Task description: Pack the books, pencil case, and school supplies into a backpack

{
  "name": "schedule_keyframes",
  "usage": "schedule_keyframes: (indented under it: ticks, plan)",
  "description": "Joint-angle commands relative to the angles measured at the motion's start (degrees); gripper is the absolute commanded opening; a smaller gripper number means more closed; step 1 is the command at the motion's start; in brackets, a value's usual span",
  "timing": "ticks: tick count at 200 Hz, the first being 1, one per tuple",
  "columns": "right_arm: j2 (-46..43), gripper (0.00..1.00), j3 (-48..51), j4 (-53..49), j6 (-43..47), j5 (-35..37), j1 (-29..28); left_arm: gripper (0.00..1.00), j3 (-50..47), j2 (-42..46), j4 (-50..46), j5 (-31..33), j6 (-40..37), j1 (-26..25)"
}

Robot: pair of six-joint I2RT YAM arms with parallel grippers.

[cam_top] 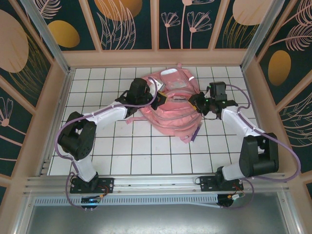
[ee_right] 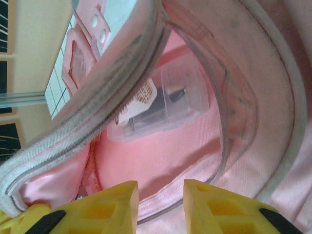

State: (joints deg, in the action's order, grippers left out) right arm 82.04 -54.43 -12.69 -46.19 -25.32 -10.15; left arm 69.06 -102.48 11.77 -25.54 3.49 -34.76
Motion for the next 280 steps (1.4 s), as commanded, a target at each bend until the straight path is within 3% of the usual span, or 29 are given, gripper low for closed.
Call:
schedule_keyframes:
  ticks: [1, 49, 78, 109, 143, 169, 200, 211, 221, 238, 280]
  plan:
    - [2.7, 0.27, 0.8, 8.8, 5.5, 2.1, 0.9, 0.00, -0.2, 0.6, 7.4, -3.8, 0.5, 0.0]
    - [9.5, 0.19, 1.2, 18.6, 7.4, 2.7, -0.8, 0.00, -0.9, 0.2, 9.3, -4.5, 1.2, 0.0]
    - [11.1, 0.26, 2.1, 22.0, 7.1, 5.5, -3.2, 0.00, -1.0, -0.1, 10.0, -4.7, 1.2, 0.0]
    - [15.2, 0.28, 1.9, 31.6, 7.8, 0.1, -4.2, 0.00, -1.3, -0.7, 11.0, -5.5, 1.8, 0.0]
    - [18.0, 0.29, 0.9, 37.7, 8.4, 1.0, -4.6, 0.00, -2.3, -0.3, 10.8, -5.4, 0.9, 0.0]
    - [16.4, 0.33, 0.4, 37.4, 9.6, 0.1, -4.4, 0.00, -3.1, -0.3, 10.8, -4.9, 0.4, 0.0]
    - [6.7, 0.35, 4.8, 32.5, 10.5, 3.2, -4.3, 0.00, -3.8, -0.5, 10.9, -3.7, -0.1, 0.3]
    - [1.7, 0.35, 8.2, 30.9, 10.0, 5.8, -4.0, 0.11, -3.1, -0.4, 10.0, -4.9, -0.2, 0.5]
    - [-2.4, 0.36, 10.9, 28.2, 9.9, 7.7, -3.5, 0.28, -1.8, -0.2, 7.6, -8.1, -2.9, 0.5]
    - [-7.7, 0.37, 12.8, 21.8, 10.1, 9.5, -1.5, 0.38, 0.4, 1.1, 0.3, -11.0, -9.7, 0.7]
    - [-9.4, 0.38, 10.7, 11.0, 15.7, 8.8, 1.8, 0.41, 3.9, 2.8, -6.4, -10.6, -11.6, 4.6]
